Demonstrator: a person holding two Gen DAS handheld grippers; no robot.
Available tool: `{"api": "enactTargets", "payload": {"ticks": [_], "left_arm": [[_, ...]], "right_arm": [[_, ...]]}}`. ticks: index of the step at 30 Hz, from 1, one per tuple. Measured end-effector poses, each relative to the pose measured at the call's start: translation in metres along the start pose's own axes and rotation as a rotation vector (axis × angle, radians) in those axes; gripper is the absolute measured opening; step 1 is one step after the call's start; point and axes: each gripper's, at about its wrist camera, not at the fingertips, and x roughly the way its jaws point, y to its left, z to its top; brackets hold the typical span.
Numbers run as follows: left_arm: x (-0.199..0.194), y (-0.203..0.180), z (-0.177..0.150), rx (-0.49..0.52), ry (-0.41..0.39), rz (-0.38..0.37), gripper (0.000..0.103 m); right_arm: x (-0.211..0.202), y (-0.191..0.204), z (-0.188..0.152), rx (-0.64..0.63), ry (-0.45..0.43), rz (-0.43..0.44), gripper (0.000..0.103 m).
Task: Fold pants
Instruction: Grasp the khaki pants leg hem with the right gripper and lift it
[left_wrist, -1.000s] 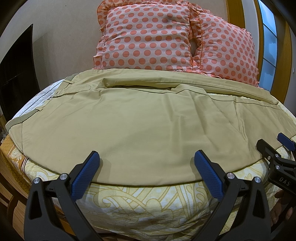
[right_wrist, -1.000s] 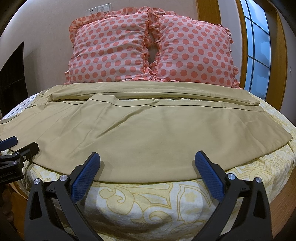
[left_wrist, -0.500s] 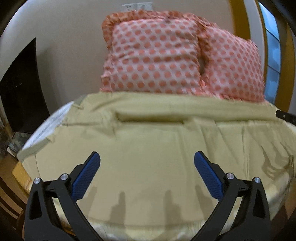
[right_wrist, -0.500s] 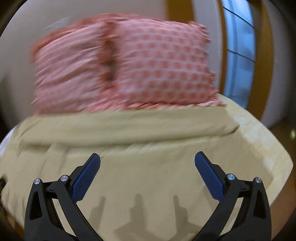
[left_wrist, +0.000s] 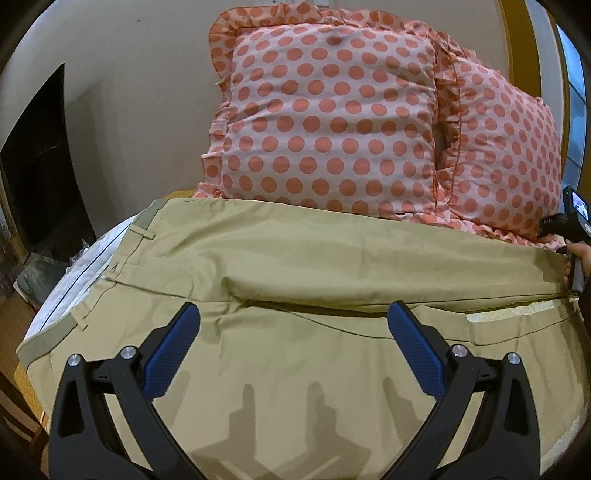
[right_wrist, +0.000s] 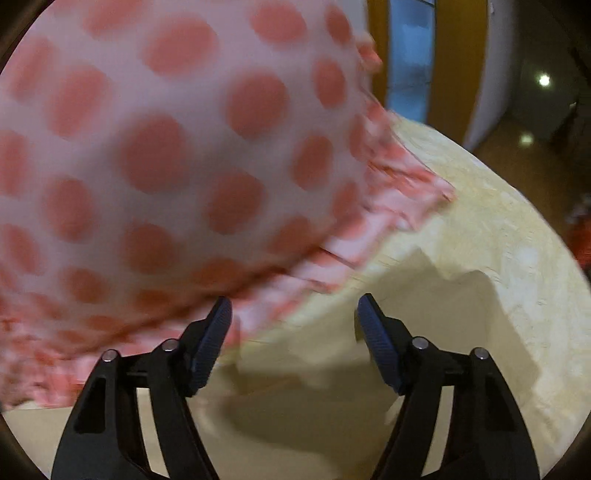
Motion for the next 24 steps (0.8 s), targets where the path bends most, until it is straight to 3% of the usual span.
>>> {"api": "enactTargets", "payload": {"ticks": [5, 9, 11, 14, 16, 19, 20, 22, 23, 24], "left_arm": [[0.010, 0.000, -0.002, -0.002, 0.019, -0.036, 0.101], [0.019, -0.002, -0.005, 0.001, 0.042, -0.053, 0.101], [0.022, -0.004, -0.006, 0.004, 0.053, -0.052, 0.101], [0.024, -0.005, -0.008, 0.006, 0.058, -0.044, 0.101], [0.024, -0.005, -0.008, 0.003, 0.058, -0.038, 0.101], [0.026, -0.005, -0.008, 0.003, 0.067, -0.030, 0.101], [0.027, -0.004, -0.008, 0.003, 0.070, -0.029, 0.101], [0.028, -0.004, -0.007, -0.001, 0.074, -0.028, 0.101], [0.027, -0.002, -0.007, -0.006, 0.073, -0.027, 0.101], [0.026, -0.001, -0.006, -0.012, 0.070, -0.028, 0.101]], "right_arm": [[-0.003, -0.039, -0.025, 0.029, -0.021, -0.154, 0.074], [-0.004, -0.053, -0.027, 0.069, -0.011, -0.106, 0.078], [0.004, -0.054, -0.016, 0.129, 0.011, -0.073, 0.094], [0.013, -0.037, -0.005, 0.143, 0.026, -0.108, 0.102], [0.022, -0.021, 0.000, 0.082, 0.003, -0.172, 0.102], [0.026, -0.017, 0.007, 0.062, -0.019, -0.130, 0.085], [0.025, -0.017, 0.008, 0.049, -0.028, -0.120, 0.059], [0.019, -0.024, 0.007, 0.052, -0.069, -0.097, 0.022], [0.017, -0.034, 0.006, 0.079, -0.078, -0.059, 0.013], [0.019, -0.044, 0.006, 0.104, -0.081, -0.021, 0.012]]}}
